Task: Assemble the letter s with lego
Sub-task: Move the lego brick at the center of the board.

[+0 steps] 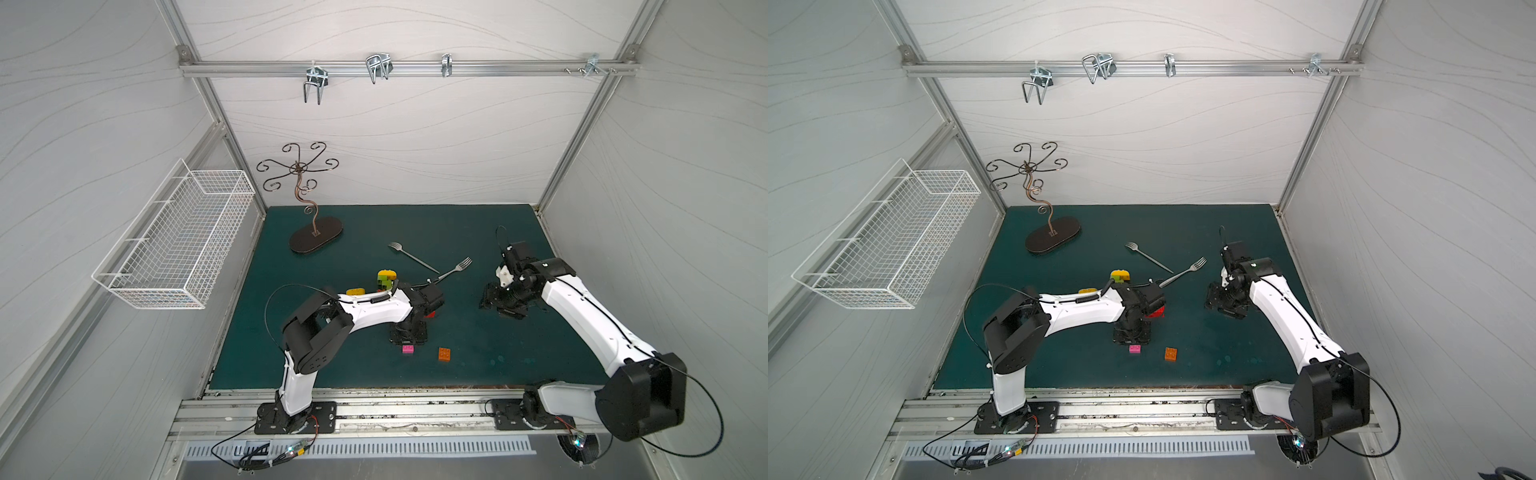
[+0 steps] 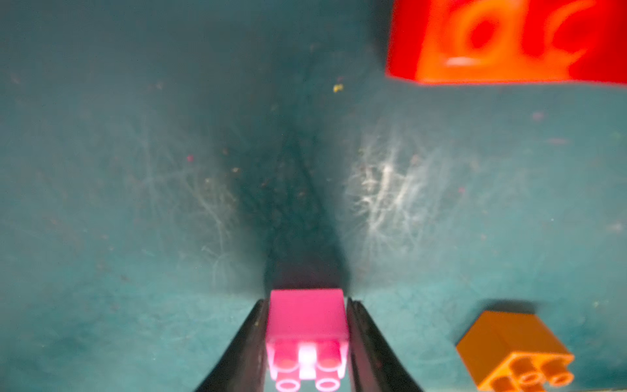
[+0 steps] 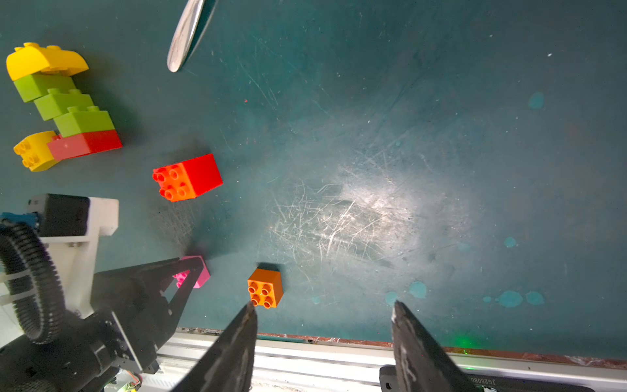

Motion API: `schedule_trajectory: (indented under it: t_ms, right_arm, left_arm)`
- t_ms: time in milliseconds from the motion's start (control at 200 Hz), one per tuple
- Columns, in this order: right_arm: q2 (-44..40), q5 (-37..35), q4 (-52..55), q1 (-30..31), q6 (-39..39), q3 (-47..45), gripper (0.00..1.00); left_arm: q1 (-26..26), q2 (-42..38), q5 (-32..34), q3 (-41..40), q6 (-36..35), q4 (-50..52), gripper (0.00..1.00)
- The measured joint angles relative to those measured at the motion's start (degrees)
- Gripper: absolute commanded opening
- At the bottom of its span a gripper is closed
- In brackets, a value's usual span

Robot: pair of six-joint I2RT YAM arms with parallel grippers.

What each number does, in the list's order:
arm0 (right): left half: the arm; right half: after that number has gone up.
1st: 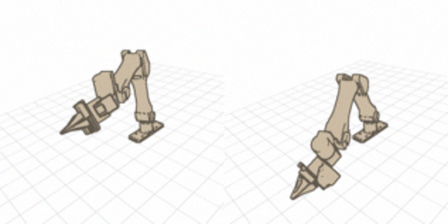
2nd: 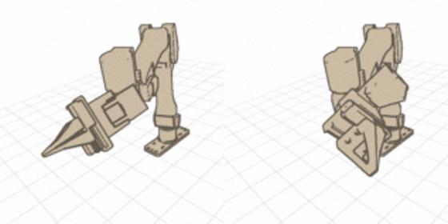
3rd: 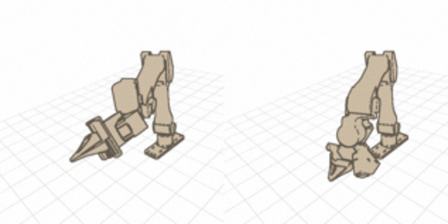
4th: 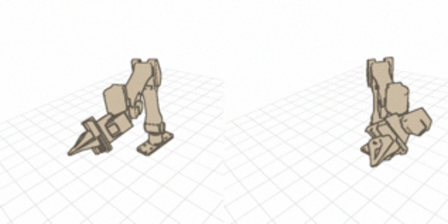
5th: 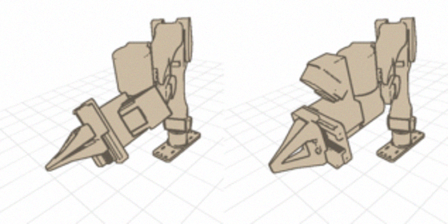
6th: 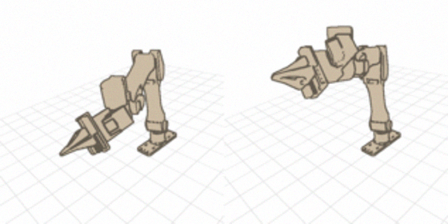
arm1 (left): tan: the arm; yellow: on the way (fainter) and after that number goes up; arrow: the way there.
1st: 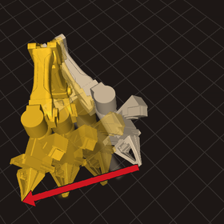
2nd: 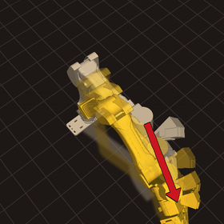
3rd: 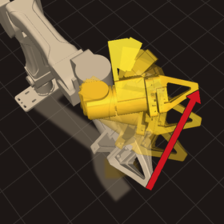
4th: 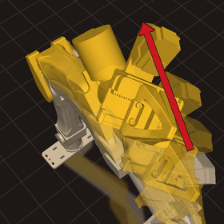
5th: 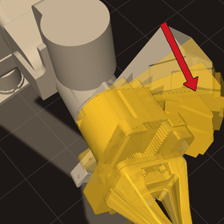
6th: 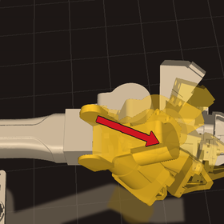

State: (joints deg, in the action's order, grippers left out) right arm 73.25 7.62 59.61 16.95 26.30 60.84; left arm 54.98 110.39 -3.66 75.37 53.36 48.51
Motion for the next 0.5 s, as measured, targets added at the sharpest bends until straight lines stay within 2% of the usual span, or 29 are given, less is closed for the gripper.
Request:
schedule_trajectory:
  t_ms: [140, 320, 425, 500]
  right_arm:
    - [0.00, 0.44, 0.00, -0.04, -0.24, 0.00, 0.64]
    - [0.00, 0.59, 0.00, -0.07, -0.24, 0.00, 0.64]
    - [0.00, 0.59, 0.02, -0.07, -0.26, 0.00, 0.64]
    - [0.00, 0.59, 0.02, -0.07, -0.28, 0.00, 0.64]
  left_arm:
    - [0.28, 1.22, -0.09, 3.52, -0.02, 1.01, 0.29]
    - [0.50, 6.56, -0.94, 11.02, 0.00, 1.60, 0.33]
    - [0.55, 10.27, -1.31, 15.06, -0.04, 2.29, 0.36]
    - [0.52, 12.33, -1.40, 17.79, -0.17, 4.11, 0.44]
